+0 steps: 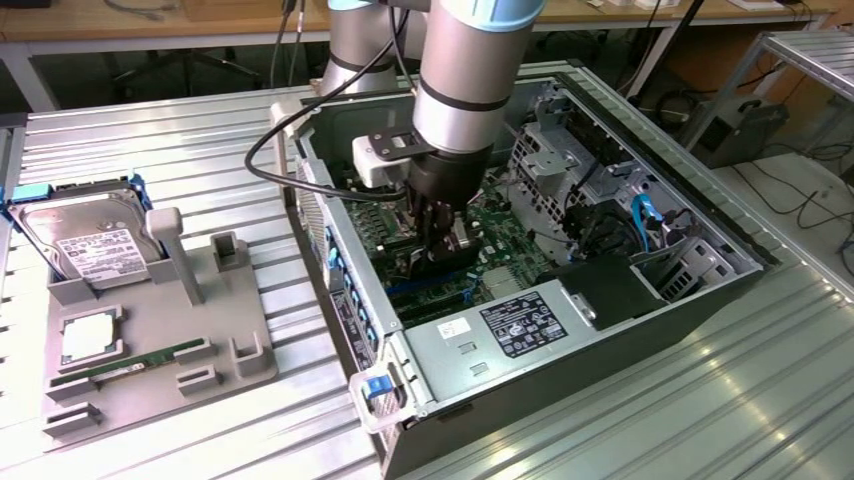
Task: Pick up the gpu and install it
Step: 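Insert the gpu into the slot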
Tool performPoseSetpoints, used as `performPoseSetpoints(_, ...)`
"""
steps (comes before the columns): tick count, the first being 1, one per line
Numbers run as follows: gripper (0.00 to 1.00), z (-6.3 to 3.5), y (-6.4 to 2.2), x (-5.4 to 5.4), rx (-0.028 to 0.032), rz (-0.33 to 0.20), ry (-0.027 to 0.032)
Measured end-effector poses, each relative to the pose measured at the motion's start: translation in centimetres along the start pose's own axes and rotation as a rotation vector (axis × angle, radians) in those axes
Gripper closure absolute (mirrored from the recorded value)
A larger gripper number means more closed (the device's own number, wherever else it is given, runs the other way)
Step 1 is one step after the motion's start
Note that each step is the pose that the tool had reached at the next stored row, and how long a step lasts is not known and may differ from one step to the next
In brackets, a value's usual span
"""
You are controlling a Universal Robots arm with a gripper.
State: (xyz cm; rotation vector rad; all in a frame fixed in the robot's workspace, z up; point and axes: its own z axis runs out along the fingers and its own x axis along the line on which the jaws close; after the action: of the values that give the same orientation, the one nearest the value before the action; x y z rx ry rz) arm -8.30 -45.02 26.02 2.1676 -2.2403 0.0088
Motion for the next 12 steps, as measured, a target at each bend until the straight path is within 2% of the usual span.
performPoseSetpoints(12, 0.74, -0.25, -0.02, -0.22, 0.0000, 0.003, 0.0005)
